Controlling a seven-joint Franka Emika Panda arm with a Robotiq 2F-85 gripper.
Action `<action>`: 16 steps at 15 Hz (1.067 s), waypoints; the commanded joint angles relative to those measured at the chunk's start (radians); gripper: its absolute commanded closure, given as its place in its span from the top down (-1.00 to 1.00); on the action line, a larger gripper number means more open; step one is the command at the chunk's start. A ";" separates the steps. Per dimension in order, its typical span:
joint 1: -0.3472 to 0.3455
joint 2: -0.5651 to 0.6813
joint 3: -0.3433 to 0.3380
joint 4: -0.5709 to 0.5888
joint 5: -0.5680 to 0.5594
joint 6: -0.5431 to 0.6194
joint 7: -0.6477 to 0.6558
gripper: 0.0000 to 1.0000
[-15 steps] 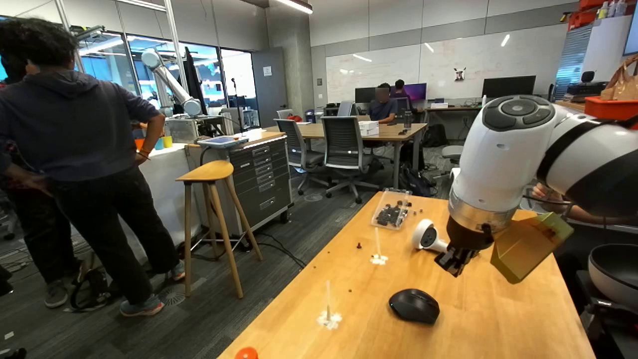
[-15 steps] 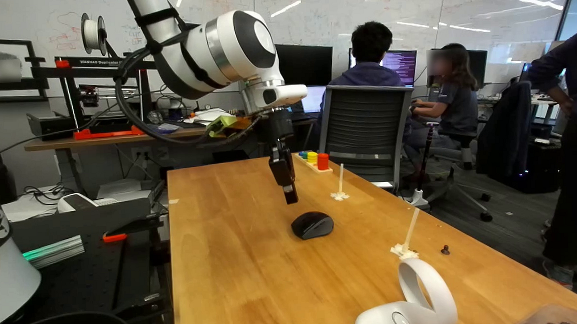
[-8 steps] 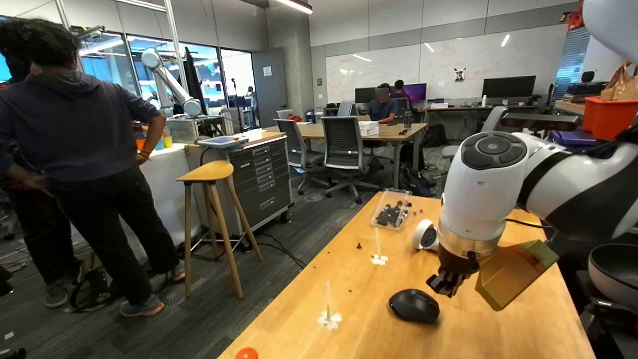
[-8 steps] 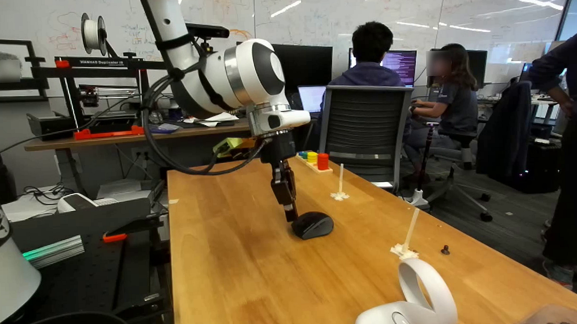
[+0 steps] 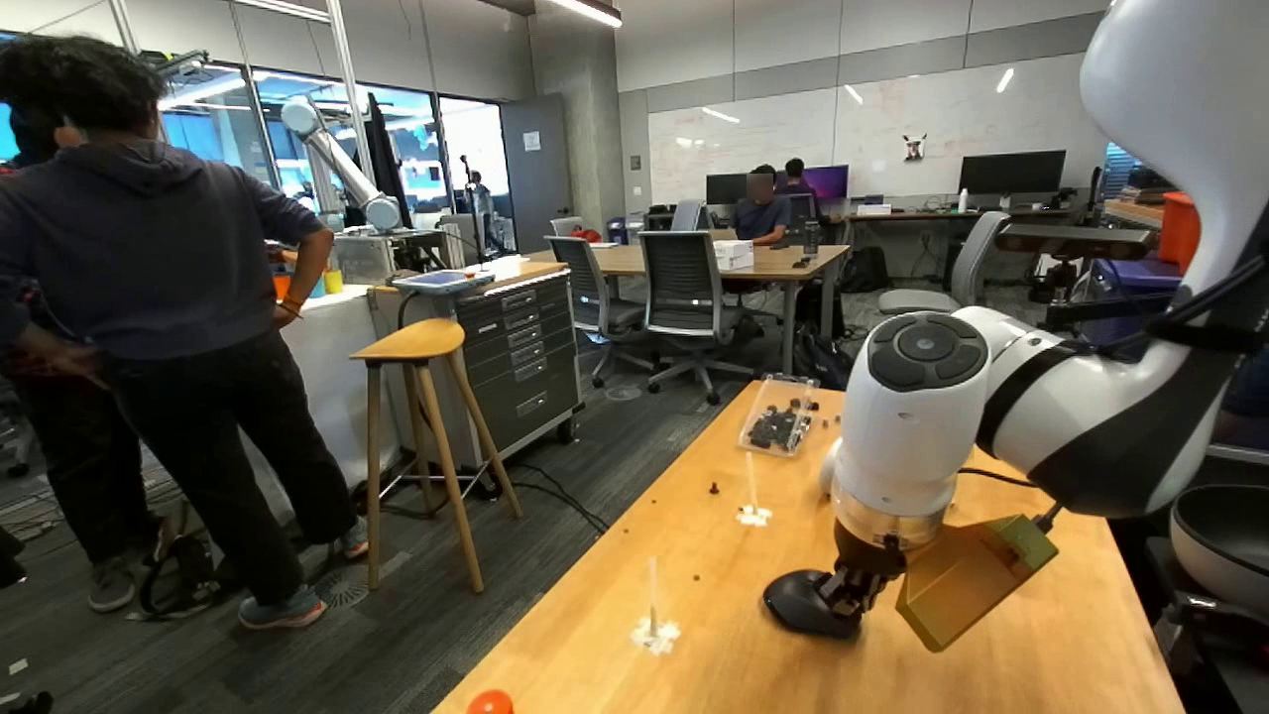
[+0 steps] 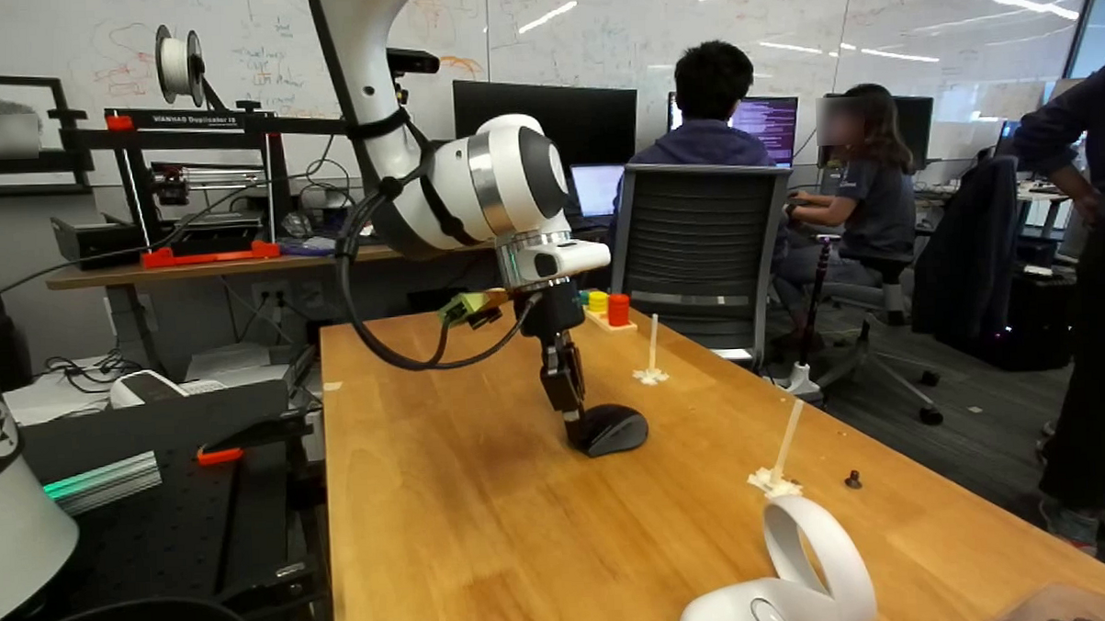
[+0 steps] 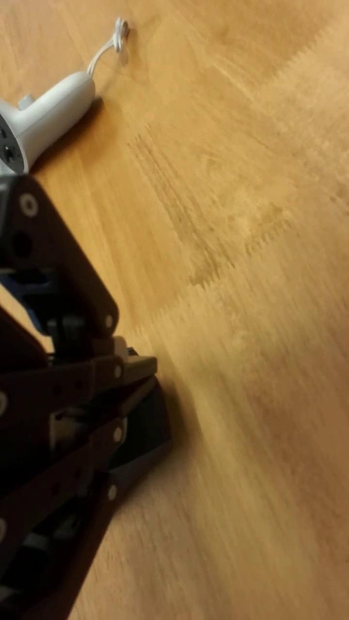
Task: Move the mouse slightly backwards
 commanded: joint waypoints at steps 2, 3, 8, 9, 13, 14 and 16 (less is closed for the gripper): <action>0.089 0.046 -0.080 0.064 0.026 0.031 0.013 -0.82; 0.093 0.042 -0.087 0.064 0.032 0.035 0.006 -0.82; 0.097 -0.010 -0.099 0.061 0.199 0.063 -0.123 -0.80; 0.091 -0.026 -0.096 0.061 0.252 0.065 -0.168 -0.81; 0.091 -0.084 -0.102 0.080 0.477 0.037 -0.371 -0.79; 0.090 -0.100 -0.101 0.083 0.541 0.025 -0.435 -0.81; 0.089 -0.134 -0.095 0.084 0.674 -0.002 -0.579 -0.78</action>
